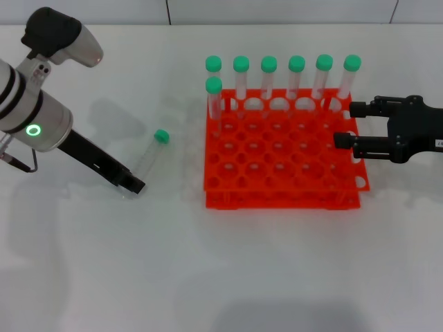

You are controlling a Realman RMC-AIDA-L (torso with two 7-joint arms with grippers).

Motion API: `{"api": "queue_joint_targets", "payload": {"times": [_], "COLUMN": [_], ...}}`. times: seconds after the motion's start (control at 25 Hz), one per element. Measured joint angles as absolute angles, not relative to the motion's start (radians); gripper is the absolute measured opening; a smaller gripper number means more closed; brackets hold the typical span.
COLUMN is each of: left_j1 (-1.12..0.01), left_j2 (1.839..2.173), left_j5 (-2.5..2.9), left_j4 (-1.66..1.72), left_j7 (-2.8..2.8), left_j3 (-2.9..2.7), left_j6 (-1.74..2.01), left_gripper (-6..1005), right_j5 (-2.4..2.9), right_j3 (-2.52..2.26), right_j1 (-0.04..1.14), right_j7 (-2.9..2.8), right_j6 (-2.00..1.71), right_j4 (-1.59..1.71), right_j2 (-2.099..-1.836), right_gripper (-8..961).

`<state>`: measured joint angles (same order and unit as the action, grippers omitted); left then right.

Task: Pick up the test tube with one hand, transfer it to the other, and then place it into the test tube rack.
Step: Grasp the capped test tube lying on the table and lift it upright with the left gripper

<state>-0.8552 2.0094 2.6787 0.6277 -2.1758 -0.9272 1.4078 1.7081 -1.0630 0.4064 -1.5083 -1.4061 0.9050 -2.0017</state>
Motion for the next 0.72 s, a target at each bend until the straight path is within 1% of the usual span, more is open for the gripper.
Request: {"api": "queue_joint_targets", "payload": {"times": [0.32, 0.56, 0.72], "left_j1": [-0.855, -0.854, -0.854], "left_j2": [2.009, 2.009, 2.009], "left_j5": [2.679, 2.677, 2.676], "left_j4": [0.627, 0.625, 0.621], "left_j7": [-2.178, -2.184, -2.184], "left_j3": [-0.927, -0.926, -0.926], "left_j6": [1.394, 1.384, 1.383], "left_gripper": [338, 192, 187], "right_j5": [1.709, 1.709, 1.708], "right_j3": [-1.063, -1.063, -1.063], "right_j1": [0.406, 0.406, 0.406], "right_j7": [-1.508, -1.508, -1.508], "right_j6": [-1.405, -1.405, -1.405], "right_j4": [0.905, 0.905, 0.905], "right_j2": [-2.002, -2.002, -2.002], "right_gripper": [706, 706, 706]}}
